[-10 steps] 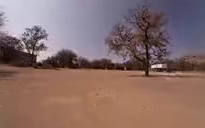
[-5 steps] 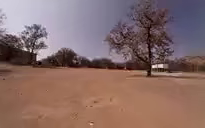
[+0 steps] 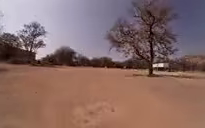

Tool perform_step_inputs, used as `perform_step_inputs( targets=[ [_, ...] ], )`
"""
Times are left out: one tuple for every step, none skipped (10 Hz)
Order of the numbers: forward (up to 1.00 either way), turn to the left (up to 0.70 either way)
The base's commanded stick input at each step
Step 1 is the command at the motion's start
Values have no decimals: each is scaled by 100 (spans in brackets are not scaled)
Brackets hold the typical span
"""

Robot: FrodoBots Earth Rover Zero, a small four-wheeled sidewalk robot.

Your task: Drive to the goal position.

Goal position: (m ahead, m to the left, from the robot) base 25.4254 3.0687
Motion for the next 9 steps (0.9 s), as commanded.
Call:
perform_step_inputs(
  targets=[
    [100, 0],
    [100, 0],
    [100, 0],
    [91, 0],
    [97, 0],
    [100, 0],
    [100, 0],
    [100, 0],
    [100, 0]
  ],
)
